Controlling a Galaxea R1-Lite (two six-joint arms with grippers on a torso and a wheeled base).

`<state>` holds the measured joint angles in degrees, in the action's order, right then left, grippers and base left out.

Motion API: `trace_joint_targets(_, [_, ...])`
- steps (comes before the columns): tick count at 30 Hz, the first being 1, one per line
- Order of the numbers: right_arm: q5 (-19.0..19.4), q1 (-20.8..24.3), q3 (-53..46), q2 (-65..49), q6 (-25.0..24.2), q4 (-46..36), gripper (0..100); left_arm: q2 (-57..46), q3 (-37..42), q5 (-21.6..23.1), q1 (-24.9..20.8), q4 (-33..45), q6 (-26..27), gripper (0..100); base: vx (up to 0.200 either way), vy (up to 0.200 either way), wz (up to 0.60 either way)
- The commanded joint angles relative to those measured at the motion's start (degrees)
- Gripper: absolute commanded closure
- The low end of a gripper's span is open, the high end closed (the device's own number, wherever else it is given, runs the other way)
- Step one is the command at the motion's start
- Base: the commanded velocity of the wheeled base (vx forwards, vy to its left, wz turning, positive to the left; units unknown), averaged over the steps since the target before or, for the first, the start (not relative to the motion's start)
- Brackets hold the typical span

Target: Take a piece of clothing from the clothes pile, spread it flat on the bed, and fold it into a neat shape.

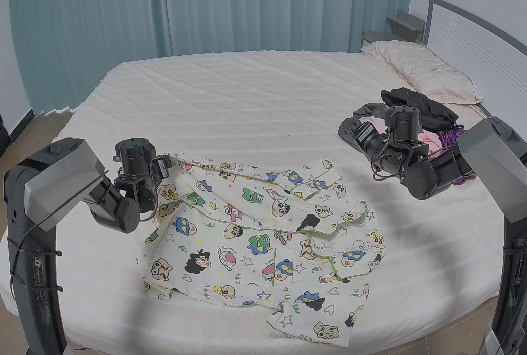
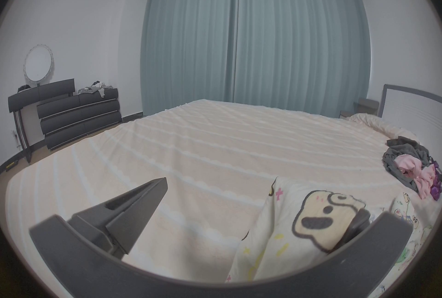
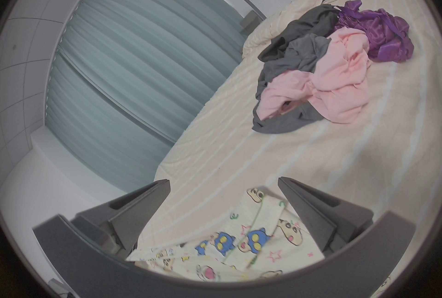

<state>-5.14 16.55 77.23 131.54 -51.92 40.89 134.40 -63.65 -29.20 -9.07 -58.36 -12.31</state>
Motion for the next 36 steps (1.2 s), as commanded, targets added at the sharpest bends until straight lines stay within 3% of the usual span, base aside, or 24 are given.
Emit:
trace_joint_targets(1, [3.4, -0.9, -7.2, -3.7, 0.2, -0.4, 0, -2.1, -9.0, 0.2, 1.6, 8.0, -0.3, 0, 0.0, 0.0, 0.0])
trace_joint_targets(5, [7.0, -2.0, -12.5, -6.1, 0.8, -0.5, 0, -2.2, -11.7, 0.5, 2.0, 11.1, -0.7, 0, 0.0, 0.0, 0.0])
trace_joint_targets(10, [8.5, -2.9, -17.3, -7.3, 3.1, 0.1, 0, -4.0, -11.7, 6.7, 1.9, 16.4, -1.3, 0, 0.0, 0.0, 0.0])
trace_joint_targets(15, [9.5, -3.5, -21.1, -8.3, 5.2, 0.3, 0, -6.3, -14.3, 11.1, 1.5, 24.7, -7.7, 0, 0.0, 0.0, 0.0])
trace_joint_targets(16, [10.4, -3.7, -22.4, -8.6, 6.0, 0.7, 0, -8.7, -13.3, 16.9, 1.7, 30.6, -8.9, 0, 0.0, 0.0, 0.0])
trace_joint_targets(17, [10.5, -3.8, -22.6, -8.6, 6.0, 0.7, 0, -9.0, -13.2, 17.4, 1.7, 31.1, -8.9, 0, 0.0, 0.0, 0.0])
trace_joint_targets(18, [11.0, -4.3, -23.7, -8.8, 6.5, 1.0, 0, -11.4, -12.1, 23.0, 2.0, 36.4, -9.1, 0, 0.0, 0.0, 0.0])
trace_joint_targets(19, [11.4, -4.3, -24.6, -8.8, 6.6, 1.4, 0, -12.9, -12.4, 25.9, 2.4, 39.8, -9.6, 0, 0.0, 0.0, 0.0])
trace_joint_targets(22, [11.6, -4.4, -25.9, -8.9, 6.7, 2.3, 0, -15.0, -12.9, 30.1, 2.8, 45.1, -11.6, 0, 0.0, 0.0, 0.0])
trace_joint_targets(23, [11.8, -4.9, -27.0, -8.8, 6.8, 3.4, 0, -16.3, -14.4, 33.9, 2.9, 51.7, -13.7, 0, 0.0, 0.0, 0.0])
trace_joint_targets(25, [12.0, -5.0, -27.5, -8.7, 7.3, 4.2, 0, -16.5, -16.3, 37.5, 3.4, 56.5, -14.9, 0, 0.0, 0.0, 0.0])
trace_joint_targets(27, [12.5, -5.1, -27.9, -8.8, 7.4, 4.6, 0, -15.9, -18.4, 38.6, 4.2, 57.5, -17.1, 0, 0.0, 0.0, 0.0])
trace_joint_targets(32, [13.1, -5.1, -29.4, -8.8, 7.8, 4.6, 0, -14.3, -22.0, 35.7, 5.9, 52.5, -25.6, 0, 0.0, 0.0, 0.0])
trace_joint_targets(33, [13.6, -5.1, -30.2, -8.9, 8.7, 4.6, 0, -14.0, -24.5, 36.4, 6.5, 52.2, -30.5, 0, 0.0, 0.0, 0.0])
trace_joint_targets(36, [14.3, -5.0, -31.5, -8.9, 10.3, 4.6, 0, -14.1, -27.1, 41.9, 7.1, 59.1, -31.7, 0, 0.0, 0.0, 0.0])
